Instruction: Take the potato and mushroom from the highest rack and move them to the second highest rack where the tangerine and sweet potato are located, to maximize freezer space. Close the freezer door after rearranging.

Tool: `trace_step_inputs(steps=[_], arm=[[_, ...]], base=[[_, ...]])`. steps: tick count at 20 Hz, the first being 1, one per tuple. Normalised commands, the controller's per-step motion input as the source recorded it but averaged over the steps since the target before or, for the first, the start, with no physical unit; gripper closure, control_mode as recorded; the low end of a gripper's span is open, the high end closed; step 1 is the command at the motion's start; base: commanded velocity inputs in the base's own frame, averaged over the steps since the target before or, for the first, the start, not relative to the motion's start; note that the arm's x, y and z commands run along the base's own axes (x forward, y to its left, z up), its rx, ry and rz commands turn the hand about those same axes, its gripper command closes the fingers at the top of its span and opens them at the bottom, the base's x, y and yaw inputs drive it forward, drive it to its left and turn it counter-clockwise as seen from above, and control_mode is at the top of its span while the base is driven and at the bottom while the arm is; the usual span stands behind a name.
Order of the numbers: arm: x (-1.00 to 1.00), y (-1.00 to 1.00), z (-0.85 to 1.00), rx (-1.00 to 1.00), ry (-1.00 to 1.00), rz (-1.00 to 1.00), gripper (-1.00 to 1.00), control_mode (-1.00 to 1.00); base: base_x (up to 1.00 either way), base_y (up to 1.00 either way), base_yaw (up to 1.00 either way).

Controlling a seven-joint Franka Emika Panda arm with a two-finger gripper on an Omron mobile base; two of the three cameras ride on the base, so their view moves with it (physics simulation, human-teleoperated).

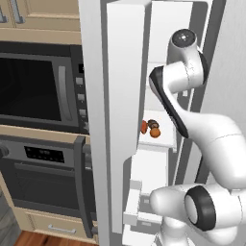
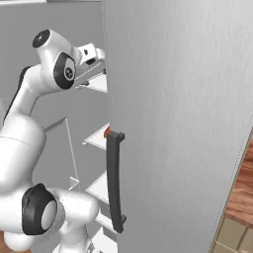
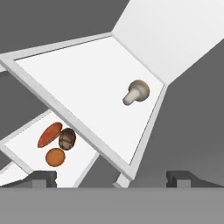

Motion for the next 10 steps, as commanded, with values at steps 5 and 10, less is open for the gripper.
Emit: trace_step_inputs(steps=[5,10], arm=[[0.54,-0.14,-0.05,0.00,0.02,0.00,-1.00,-1.00],[0.51,-0.09,-0.09,0.00,0.00,-0.01,-1.00,-1.00]], base=[[0.00,0.00,0.00],[0.00,0.00,0.00]])
